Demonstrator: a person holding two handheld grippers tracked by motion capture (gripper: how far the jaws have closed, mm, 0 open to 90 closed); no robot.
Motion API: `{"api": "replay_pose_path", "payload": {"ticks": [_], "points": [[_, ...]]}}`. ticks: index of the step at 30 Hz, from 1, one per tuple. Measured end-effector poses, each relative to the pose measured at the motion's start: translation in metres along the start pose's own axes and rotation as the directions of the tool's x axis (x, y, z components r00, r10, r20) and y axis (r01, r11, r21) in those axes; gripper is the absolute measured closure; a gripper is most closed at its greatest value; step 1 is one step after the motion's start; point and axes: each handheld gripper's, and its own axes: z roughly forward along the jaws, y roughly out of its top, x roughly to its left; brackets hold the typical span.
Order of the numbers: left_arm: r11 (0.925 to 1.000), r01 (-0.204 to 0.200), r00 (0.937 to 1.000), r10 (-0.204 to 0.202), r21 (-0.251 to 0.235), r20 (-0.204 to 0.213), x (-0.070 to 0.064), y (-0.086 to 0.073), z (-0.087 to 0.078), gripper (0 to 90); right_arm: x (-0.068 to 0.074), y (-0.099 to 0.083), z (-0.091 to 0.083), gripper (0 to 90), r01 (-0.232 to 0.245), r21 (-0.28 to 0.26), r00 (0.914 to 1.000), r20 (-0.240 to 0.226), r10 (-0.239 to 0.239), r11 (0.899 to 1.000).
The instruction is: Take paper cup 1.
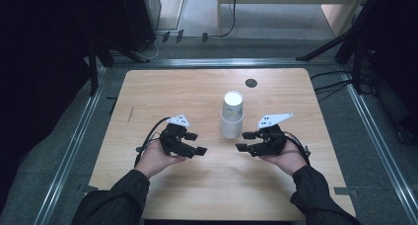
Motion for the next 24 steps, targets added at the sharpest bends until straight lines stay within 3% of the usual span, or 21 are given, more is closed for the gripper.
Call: {"api": "replay_pose_path", "payload": {"ticks": [5, 9, 15, 17, 19, 22, 24], "points": [[0.9999, -0.011, 0.9999, 0.011, -0.012, -0.011, -0.001, 0.000, -0.001, 29.4, -0.003, 0.000, -0.002, 42.2, -0.011, 0.004, 0.9999, -0.009, 0.011, 1.000], [0.9999, 0.005, 0.9999, -0.005, -0.012, -0.012, 0.001, 0.000, -0.002, 30.1, -0.003, 0.002, -0.004, 43.7, -0.015, 0.008, 0.9996, -0.025, 0.015, 1.000], [0.9985, -0.022, 0.9994, 0.021, -0.050, -0.027, 0.002, -0.002, -0.007, 31.1, -0.004, 0.002, -0.007, 44.6, 0.019, 0.001, 0.9996, -0.019, -0.019, 1.000], [0.9977, -0.040, 0.9989, 0.039, -0.054, -0.027, 0.002, -0.002, -0.008, 31.0, -0.003, 0.002, -0.007, 44.6, 0.023, 0.033, 0.9994, -0.027, -0.022, 0.999], [0.9980, -0.041, 0.9990, 0.040, -0.047, -0.021, 0.002, -0.002, -0.007, 31.0, -0.001, 0.004, -0.007, 44.7, 0.036, 0.051, 0.9992, -0.017, -0.035, 0.998], [0.9981, -0.036, 0.9993, 0.036, -0.049, -0.008, 0.001, -0.002, -0.007, 31.0, 0.000, 0.003, -0.012, 44.3, 0.069, 0.027, 0.9976, -0.009, -0.068, 0.997], [0.9979, -0.033, 0.9994, 0.033, -0.055, -0.002, 0.001, -0.002, -0.007, 31.1, -0.003, 0.002, -0.014, 43.9, 0.059, 0.025, 0.9982, -0.010, -0.059, 0.998]]}}
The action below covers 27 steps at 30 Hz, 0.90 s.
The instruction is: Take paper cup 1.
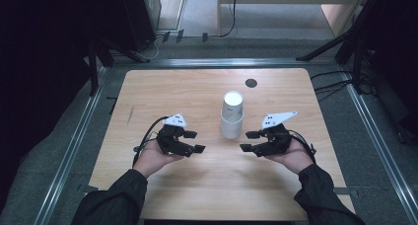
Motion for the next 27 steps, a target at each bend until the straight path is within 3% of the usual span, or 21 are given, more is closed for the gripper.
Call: {"api": "replay_pose_path", "payload": {"ticks": [4, 9, 12, 18, 22, 27], "points": [[0.9997, -0.019, 0.9998, 0.019, 0.017, 0.001, -0.003, 0.000, -0.002, 31.0, -0.004, 0.001, -0.005, 43.9, -0.027, 0.008, 0.9996, -0.011, 0.027, 1.000], [0.9992, -0.027, 0.9995, 0.027, 0.029, 0.015, -0.004, 0.000, -0.002, 31.2, -0.007, 0.004, -0.010, 44.1, -0.006, 0.007, 0.9998, -0.019, 0.006, 1.000], [0.9988, -0.037, 0.9992, 0.036, 0.033, 0.018, -0.005, -0.001, -0.003, 32.1, -0.009, 0.007, -0.013, 44.5, -0.019, 0.034, 0.9996, -0.020, 0.020, 0.999], [0.9994, -0.031, 0.9994, 0.031, 0.017, 0.017, -0.004, -0.001, -0.007, 32.1, -0.013, 0.020, -0.020, 45.8, 0.016, 0.073, 0.9998, 0.007, -0.017, 0.997], [0.9997, -0.023, 0.9995, 0.023, 0.005, 0.021, -0.003, -0.001, -0.009, 32.0, -0.019, 0.029, -0.020, 47.7, 0.012, 0.112, 0.9997, -0.021, -0.010, 0.994], [0.9998, -0.010, 0.9991, 0.011, -0.019, 0.041, -0.002, -0.001, -0.012, 31.6, -0.025, 0.037, -0.025, 47.8, 0.027, 0.121, 0.9996, -0.015, -0.025, 0.992]]}}
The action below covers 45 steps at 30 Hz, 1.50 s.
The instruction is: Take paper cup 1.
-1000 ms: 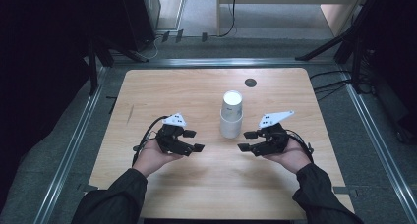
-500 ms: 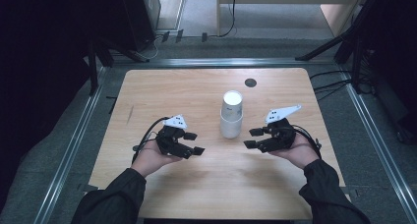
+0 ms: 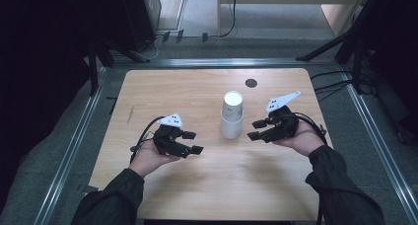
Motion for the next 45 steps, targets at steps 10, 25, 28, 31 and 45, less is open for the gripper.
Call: {"api": "replay_pose_path", "payload": {"ticks": [10, 25, 28, 31, 45], "points": [[0.9997, -0.012, 0.9999, 0.012, 0.023, -0.008, 0.000, -0.001, 0.003, 31.3, -0.013, 0.017, -0.012, 45.2, 0.042, 0.038, 0.9987, 0.025, -0.043, 0.998], [1.0000, -0.003, 1.0000, 0.003, 0.003, -0.009, 0.001, -0.001, 0.001, 31.1, -0.030, 0.064, -0.016, 37.4, 0.119, 0.104, 0.9925, 0.016, -0.121, 0.987], [1.0000, -0.001, 1.0000, 0.001, 0.000, -0.009, 0.002, -0.001, 0.001, 31.1, -0.031, 0.075, -0.014, 35.7, 0.127, 0.131, 0.9914, 0.016, -0.130, 0.983], [1.0000, -0.002, 1.0000, 0.002, 0.003, -0.009, 0.002, -0.001, 0.001, 31.1, -0.030, 0.082, -0.014, 34.4, 0.130, 0.135, 0.9911, 0.010, -0.133, 0.982], [1.0000, -0.007, 1.0000, 0.007, 0.003, -0.005, 0.001, -0.001, 0.000, 30.6, -0.027, 0.115, 0.011, 28.0, 0.180, 0.200, 0.9836, -0.028, -0.178, 0.963]]}}
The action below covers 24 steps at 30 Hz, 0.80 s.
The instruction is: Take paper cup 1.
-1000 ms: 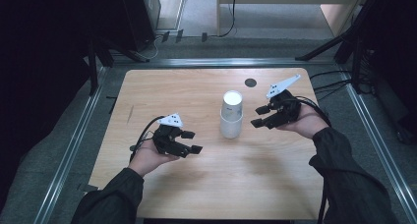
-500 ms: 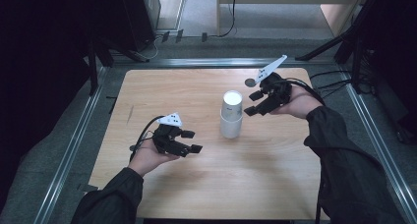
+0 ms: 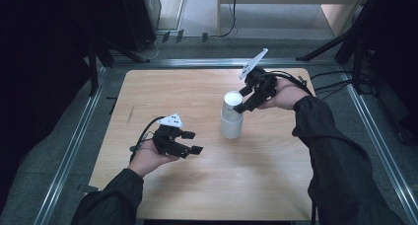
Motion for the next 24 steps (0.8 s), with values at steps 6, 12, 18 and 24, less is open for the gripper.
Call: {"api": "replay_pose_path", "payload": {"ticks": [6, 12, 18, 24], "points": [[1.0000, -0.004, 1.0000, 0.004, 0.001, 0.002, 0.000, 0.000, 0.000, 30.5, 0.002, 0.009, 0.011, 27.4, 0.010, 0.019, 0.9999, -0.005, -0.010, 1.000], [1.0000, -0.001, 1.0000, 0.001, -0.001, 0.000, -0.001, 0.000, 0.001, 30.5, 0.001, 0.014, 0.015, 27.4, 0.010, 0.030, 0.9999, -0.005, -0.010, 0.999], [1.0000, -0.007, 1.0000, 0.007, 0.000, -0.001, -0.001, 0.000, 0.000, 30.5, 0.000, 0.017, 0.014, 32.9, 0.007, 0.038, 1.0000, 0.003, -0.007, 0.999], [1.0000, -0.004, 1.0000, 0.004, -0.001, 0.000, -0.001, 0.000, 0.000, 30.4, 0.000, 0.019, 0.014, 34.0, 0.004, 0.053, 1.0000, 0.007, -0.004, 0.999]]}}
